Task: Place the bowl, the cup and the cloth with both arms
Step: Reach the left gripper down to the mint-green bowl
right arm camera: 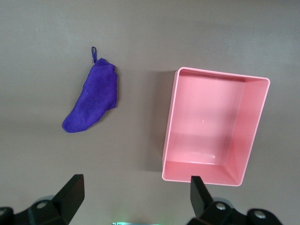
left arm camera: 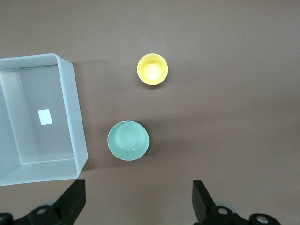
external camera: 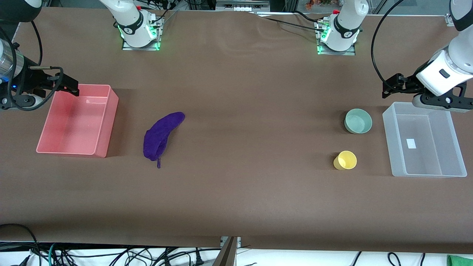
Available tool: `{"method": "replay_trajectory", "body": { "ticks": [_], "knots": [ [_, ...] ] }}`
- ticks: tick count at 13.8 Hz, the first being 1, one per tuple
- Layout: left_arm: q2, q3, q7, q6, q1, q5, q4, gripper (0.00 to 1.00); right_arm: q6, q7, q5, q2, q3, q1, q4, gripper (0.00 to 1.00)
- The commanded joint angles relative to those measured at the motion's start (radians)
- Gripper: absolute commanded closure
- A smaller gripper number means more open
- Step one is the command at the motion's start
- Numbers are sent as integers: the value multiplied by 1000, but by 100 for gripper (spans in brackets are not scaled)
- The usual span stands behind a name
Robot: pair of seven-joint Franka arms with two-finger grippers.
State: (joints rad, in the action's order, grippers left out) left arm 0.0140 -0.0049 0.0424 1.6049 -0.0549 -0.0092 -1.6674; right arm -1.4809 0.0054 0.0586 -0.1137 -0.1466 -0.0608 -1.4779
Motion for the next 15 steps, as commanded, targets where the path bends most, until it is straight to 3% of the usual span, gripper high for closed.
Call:
{"method": "replay_trajectory", "body": {
  "ticks": [1, 6, 8, 11, 13, 15],
  "knots": [
    [0, -6, 7, 3, 4, -8, 6, 0, 4, 13, -13, 0, -1, -4, 7, 0],
    [10, -3, 19, -35, 9, -14, 3, 0, 2, 13, -13, 0, -1, -4, 5, 0],
    [36, 2, 106, -117, 9, -18, 5, 0, 2, 13, -13, 0, -1, -4, 7, 0],
    [87, 3, 311, -114, 42, 50, -14, 0, 2, 13, -13, 0, -1, -5, 7, 0],
    [130, 3, 484, -65, 47, 78, -49, 0, 2, 13, -13, 0, 1, -4, 7, 0],
    [138, 3, 687, 123, 69, 80, -191, 0, 1, 14, -13, 0, -1, -4, 7, 0]
  ]
}}
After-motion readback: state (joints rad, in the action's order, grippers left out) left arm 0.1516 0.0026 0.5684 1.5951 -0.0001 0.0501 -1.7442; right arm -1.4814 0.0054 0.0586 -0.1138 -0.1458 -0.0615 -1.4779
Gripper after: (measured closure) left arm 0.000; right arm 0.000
